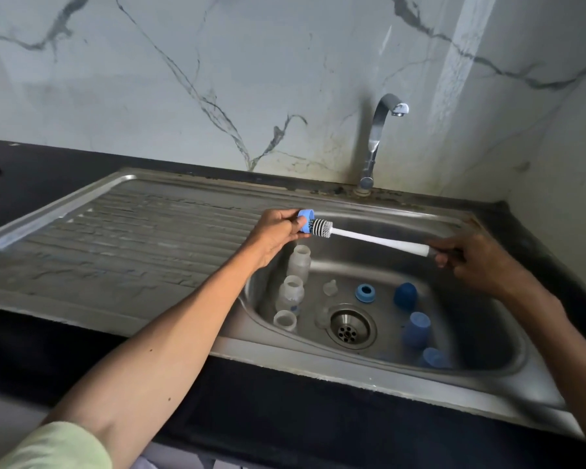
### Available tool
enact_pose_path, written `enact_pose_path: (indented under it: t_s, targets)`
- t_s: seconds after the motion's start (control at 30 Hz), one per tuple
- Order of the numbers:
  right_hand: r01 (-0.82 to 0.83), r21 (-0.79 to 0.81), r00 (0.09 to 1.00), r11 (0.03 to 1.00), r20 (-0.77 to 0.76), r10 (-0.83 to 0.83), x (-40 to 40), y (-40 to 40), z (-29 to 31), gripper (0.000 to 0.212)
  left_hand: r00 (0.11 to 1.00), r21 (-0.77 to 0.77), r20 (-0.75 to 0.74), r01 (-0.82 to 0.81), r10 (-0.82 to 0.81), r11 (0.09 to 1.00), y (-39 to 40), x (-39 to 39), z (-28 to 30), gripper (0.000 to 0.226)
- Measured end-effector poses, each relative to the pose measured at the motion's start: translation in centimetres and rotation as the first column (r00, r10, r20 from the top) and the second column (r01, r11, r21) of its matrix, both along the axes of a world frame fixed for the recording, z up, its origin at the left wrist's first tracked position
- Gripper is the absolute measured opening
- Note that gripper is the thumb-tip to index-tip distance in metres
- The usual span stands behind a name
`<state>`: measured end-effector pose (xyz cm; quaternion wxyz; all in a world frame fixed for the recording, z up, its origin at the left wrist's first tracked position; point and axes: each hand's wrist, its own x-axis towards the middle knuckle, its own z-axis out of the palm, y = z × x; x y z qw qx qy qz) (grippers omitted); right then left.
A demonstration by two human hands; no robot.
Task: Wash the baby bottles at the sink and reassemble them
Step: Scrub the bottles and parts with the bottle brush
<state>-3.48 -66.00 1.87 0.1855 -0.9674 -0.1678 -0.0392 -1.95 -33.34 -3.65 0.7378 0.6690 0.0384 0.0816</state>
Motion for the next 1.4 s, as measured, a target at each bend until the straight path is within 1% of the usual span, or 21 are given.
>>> enact_pose_path:
  t_s: [0.1,0.17,0.2,0.27,0.33,0.43,0.5,0.6,0.67,0.7,0.77,0.83,0.87,0.93,1.03,1.1,1.13,1.2,1.27,1.33,1.4]
  targets:
    - [0.028,0.045,0.996,0.999,0.078,-0.031,0.0,-0.8,0.5,0.031,0.999,0.045,0.016,0.032,-0.032,0.998,-0.3,-0.1,0.1,0.036]
    - [0.076,0.078,0.994,0.994,0.079,-0.082,0.0,-0.7,0.1,0.029,0.998,0.099,0.034,0.048,-0.052,0.994,-0.4,-0.1,-0.1,0.038]
    - [0.093,0.075,0.993,0.993,0.065,-0.098,0.0,-0.4,-0.2,0.024,0.998,0.119,0.042,0.049,-0.054,0.992,-0.3,0.0,-0.2,0.038]
    - [0.084,0.05,0.996,0.995,0.027,-0.085,0.3,0.0,-1.0,0.019,0.997,0.161,0.042,0.051,-0.059,0.986,-0.1,0.0,-0.4,0.038]
    - [0.082,0.011,0.997,0.997,-0.016,-0.082,0.3,0.3,-1.1,0.021,0.998,0.185,0.042,0.031,-0.04,0.982,0.0,0.0,-0.5,0.037]
    - [0.017,-0.001,1.0,1.0,0.022,-0.017,0.2,-0.2,-0.3,0.032,0.999,0.188,0.053,0.001,-0.011,0.982,0.1,-0.1,-0.5,0.036]
    - [0.003,0.024,1.0,1.0,0.024,-0.003,0.0,-0.8,0.4,0.031,0.998,0.204,0.057,0.016,-0.028,0.979,0.0,-0.3,-0.3,0.035]
    - [0.033,0.068,0.999,0.997,0.023,-0.034,0.0,-1.4,0.2,0.025,0.996,0.243,0.062,0.043,-0.06,0.969,-0.6,-0.5,-0.2,0.035]
    - [0.016,0.016,1.0,1.0,0.007,-0.016,0.4,-1.1,-0.8,0.027,0.996,0.279,0.06,0.053,-0.072,0.959,-0.7,-0.6,-0.2,0.036]
    - [0.009,-0.009,1.0,1.0,-0.03,-0.009,0.6,-0.9,-1.1,0.028,0.996,0.281,0.057,0.052,-0.071,0.958,-0.6,-0.6,-0.2,0.036]
    - [-0.01,-0.038,0.996,0.999,-0.088,0.007,0.8,-1.0,-1.0,0.033,0.998,0.231,0.049,0.024,-0.037,0.973,-0.4,-0.6,-0.1,0.035]
    - [-0.017,0.001,0.994,1.0,-0.112,0.017,0.9,-1.7,-0.3,0.036,1.0,0.127,0.02,-0.013,0.01,0.992,-0.1,-0.7,0.3,0.035]
    - [0.003,0.041,0.994,0.999,-0.109,0.001,0.9,-2.2,0.0,0.033,1.0,0.084,0.0,-0.023,0.023,0.996,0.0,-0.6,0.4,0.035]
    - [0.062,0.076,0.996,0.995,-0.072,-0.056,1.2,-2.8,0.2,0.028,0.999,0.054,-0.023,-0.038,0.039,0.998,-0.2,-0.8,0.6,0.035]
    - [0.016,0.011,0.998,1.0,-0.068,-0.015,1.2,-2.0,-0.2,0.027,0.997,0.05,0.001,-0.071,0.071,0.996,-0.7,-0.6,0.4,0.032]
    - [0.013,0.001,0.997,1.0,-0.08,-0.013,0.9,-1.1,-0.6,0.029,0.994,0.053,0.028,-0.106,0.104,0.993,-0.7,-0.4,0.2,0.03]
    - [0.021,0.008,0.996,1.0,-0.085,-0.02,0.7,-0.7,-0.6,0.031,0.993,0.075,0.038,-0.114,0.112,0.991,-0.6,-0.1,0.1,0.032]
    - [0.013,-0.011,0.999,1.0,-0.052,-0.013,0.5,-0.1,-0.7,0.031,0.994,0.181,0.041,-0.106,0.1,0.978,-0.6,0.1,-0.2,0.038]
    - [0.009,-0.038,1.0,0.999,-0.02,-0.01,0.1,0.5,-0.9,0.032,0.997,0.258,0.011,-0.08,0.08,0.963,-1.2,0.0,-0.3,0.047]
    - [0.007,-0.021,0.999,1.0,-0.032,-0.007,0.1,0.8,-1.1,0.034,0.998,0.226,-0.002,-0.057,0.059,0.972,-2.0,0.2,-0.3,0.052]
    - [0.001,-0.012,0.998,1.0,-0.06,-0.002,0.3,0.4,-1.0,0.027,0.997,0.163,0.012,-0.075,0.074,0.984,-2.6,0.6,-0.3,0.061]
